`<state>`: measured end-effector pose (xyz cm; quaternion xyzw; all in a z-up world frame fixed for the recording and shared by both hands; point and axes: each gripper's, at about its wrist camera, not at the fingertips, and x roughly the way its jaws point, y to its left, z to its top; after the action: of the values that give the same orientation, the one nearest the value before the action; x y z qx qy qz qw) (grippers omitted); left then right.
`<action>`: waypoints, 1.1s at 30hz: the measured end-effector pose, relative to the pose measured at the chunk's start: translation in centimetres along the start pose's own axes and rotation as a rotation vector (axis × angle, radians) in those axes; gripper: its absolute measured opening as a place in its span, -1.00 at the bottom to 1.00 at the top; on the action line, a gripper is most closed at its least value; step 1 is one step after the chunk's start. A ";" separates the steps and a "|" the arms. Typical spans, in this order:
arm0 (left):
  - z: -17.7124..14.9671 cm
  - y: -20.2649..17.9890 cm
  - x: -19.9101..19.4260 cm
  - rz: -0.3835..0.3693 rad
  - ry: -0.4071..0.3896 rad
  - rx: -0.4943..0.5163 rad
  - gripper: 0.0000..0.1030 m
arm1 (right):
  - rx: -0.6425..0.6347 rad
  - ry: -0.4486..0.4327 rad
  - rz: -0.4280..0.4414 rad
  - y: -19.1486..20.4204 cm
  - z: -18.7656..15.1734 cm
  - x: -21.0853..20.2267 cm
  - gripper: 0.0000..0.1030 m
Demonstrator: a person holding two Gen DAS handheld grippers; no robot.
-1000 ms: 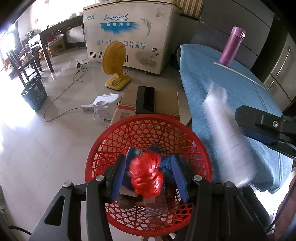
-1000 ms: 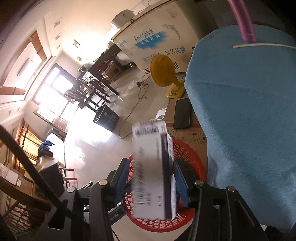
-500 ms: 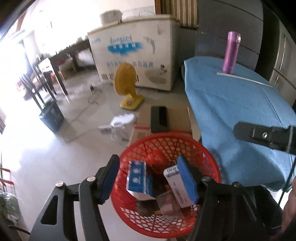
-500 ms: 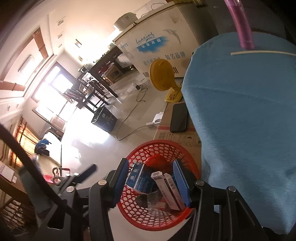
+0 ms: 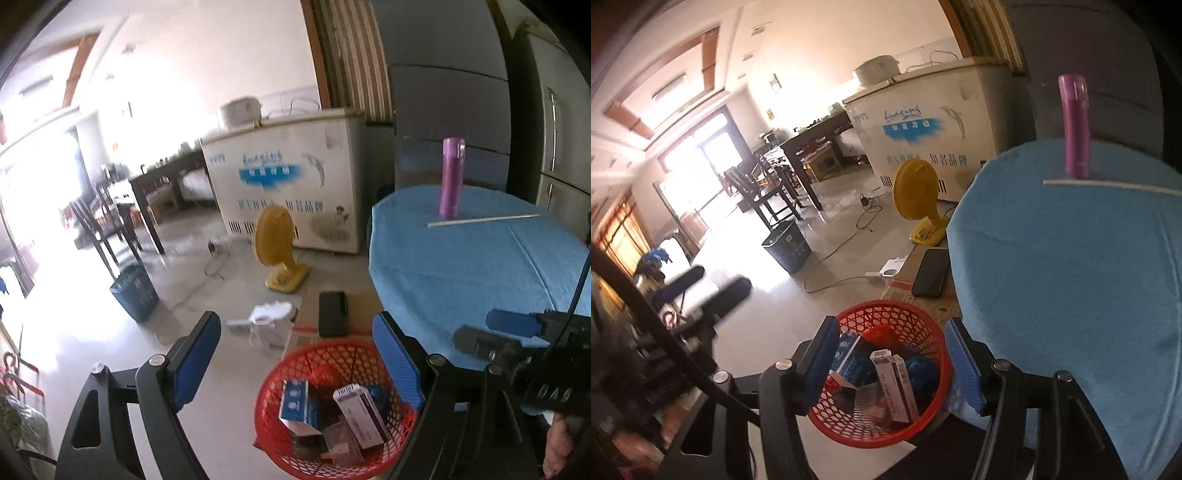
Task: Collect trash
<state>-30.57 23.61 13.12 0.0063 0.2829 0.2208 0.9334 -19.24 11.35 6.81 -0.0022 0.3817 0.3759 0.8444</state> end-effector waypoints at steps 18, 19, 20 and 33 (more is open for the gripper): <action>1.8 -0.7 -5.2 0.021 -0.102 -0.018 0.86 | -0.130 -0.143 -0.185 0.0 -0.5 -8.2 0.23; 1.8 -0.8 -5.3 0.023 -0.102 -0.018 0.86 | -0.132 -0.149 -0.188 0.0 -0.4 -8.6 0.23; 1.8 -0.9 -5.4 0.026 -0.101 -0.016 0.86 | -0.136 -0.159 -0.192 0.1 -0.4 -9.1 0.23; 2.1 -2.2 -6.1 0.036 -0.102 0.011 0.87 | -0.194 -0.162 -0.195 1.7 -1.3 -10.2 0.24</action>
<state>-33.06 19.31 17.72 0.0281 0.2362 0.2355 0.9423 -25.54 5.72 12.99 -0.0905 0.2724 0.3262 0.9006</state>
